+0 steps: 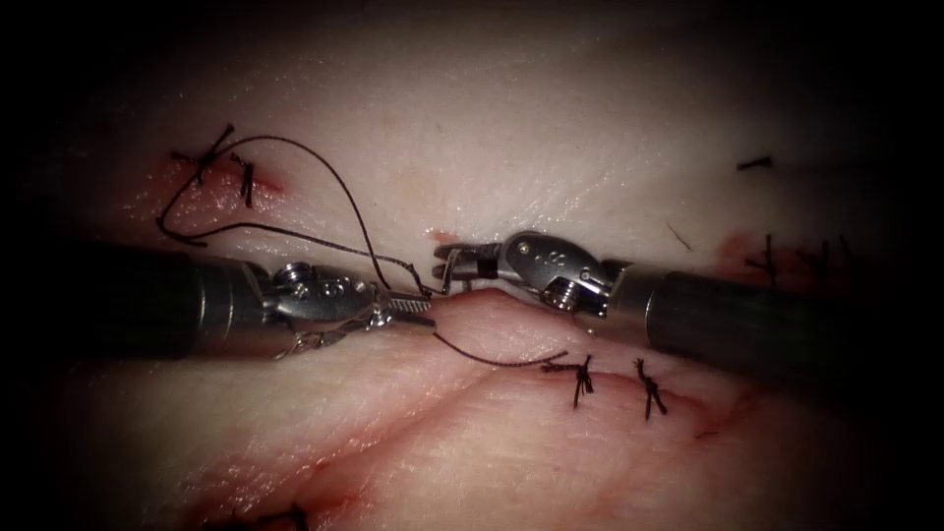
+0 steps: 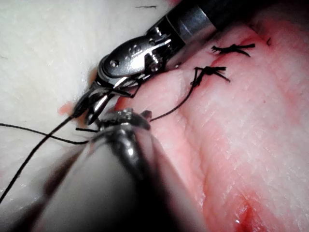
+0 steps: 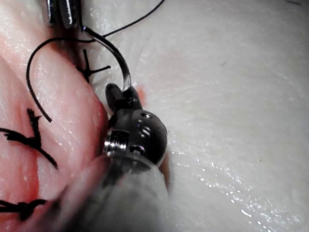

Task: Wound Closure
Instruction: Pass the needle through the top of the wound.

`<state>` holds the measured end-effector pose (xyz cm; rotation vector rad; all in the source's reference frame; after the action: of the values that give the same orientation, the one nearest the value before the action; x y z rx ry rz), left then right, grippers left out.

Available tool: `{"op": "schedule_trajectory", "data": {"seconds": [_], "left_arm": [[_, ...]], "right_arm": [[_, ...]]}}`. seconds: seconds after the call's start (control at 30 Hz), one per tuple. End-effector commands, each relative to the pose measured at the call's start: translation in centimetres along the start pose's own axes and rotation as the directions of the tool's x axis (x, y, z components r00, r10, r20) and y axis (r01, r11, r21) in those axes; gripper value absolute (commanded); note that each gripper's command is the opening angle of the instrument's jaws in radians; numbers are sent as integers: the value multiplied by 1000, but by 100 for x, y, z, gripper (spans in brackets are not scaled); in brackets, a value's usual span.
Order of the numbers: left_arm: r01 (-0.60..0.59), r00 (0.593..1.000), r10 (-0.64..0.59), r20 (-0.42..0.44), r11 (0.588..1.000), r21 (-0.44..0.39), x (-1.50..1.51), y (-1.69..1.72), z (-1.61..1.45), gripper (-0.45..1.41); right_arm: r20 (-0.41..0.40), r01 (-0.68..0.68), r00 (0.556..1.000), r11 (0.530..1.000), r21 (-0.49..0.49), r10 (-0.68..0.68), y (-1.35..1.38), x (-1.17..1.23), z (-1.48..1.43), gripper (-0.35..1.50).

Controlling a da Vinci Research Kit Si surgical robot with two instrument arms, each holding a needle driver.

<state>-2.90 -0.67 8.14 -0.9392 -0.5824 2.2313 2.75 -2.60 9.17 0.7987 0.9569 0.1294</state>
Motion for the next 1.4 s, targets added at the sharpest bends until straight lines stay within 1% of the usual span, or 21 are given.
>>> {"op": "schedule_trajectory", "data": {"seconds": [0.03, 0.17, 0.27, 0.37, 0.5, 0.67, 0.8, 1.4], "left_arm": [[0, 1000, 0, -3, 1000, 2, 4, -3, 5, 12], [3, 1000, -2, -5, 1000, 7, 3, -6, 0, 12], [3, 1000, -3, -9, 1000, 17, 7, -7, -3, 12], [2, 1000, -2, -17, 1000, 29, 14, -8, -8, 14], [2, 1000, -1, -25, 999, 38, 17, -7, -15, 14], [4, 1000, -3, -28, 999, 48, 17, -6, -15, 14], [6, 1000, -4, -31, 998, 57, 17, -6, -15, 14], [8, 1000, -6, -31, 998, 58, 16, -4, -14, 14]], "right_arm": [[1, -2, 1000, 1000, 3, 2, 3, 3, 5, -35], [5, -24, 1000, 1000, 19, 24, -3, -1, 3, -35], [14, -30, 999, 999, 44, 29, -8, -2, 4, -35], [5, -46, 999, 997, 64, 46, -12, -3, 6, -35], [-12, -48, 999, 998, 43, 49, -7, 1, 6, -35], [-22, -50, 998, 998, 27, 51, -5, 1, 4, -35], [-18, -78, 997, 996, 31, 78, -6, -1, 3, -35], [-20, -79, 997, 996, 31, 80, -8, 1, 7, -35]]}}
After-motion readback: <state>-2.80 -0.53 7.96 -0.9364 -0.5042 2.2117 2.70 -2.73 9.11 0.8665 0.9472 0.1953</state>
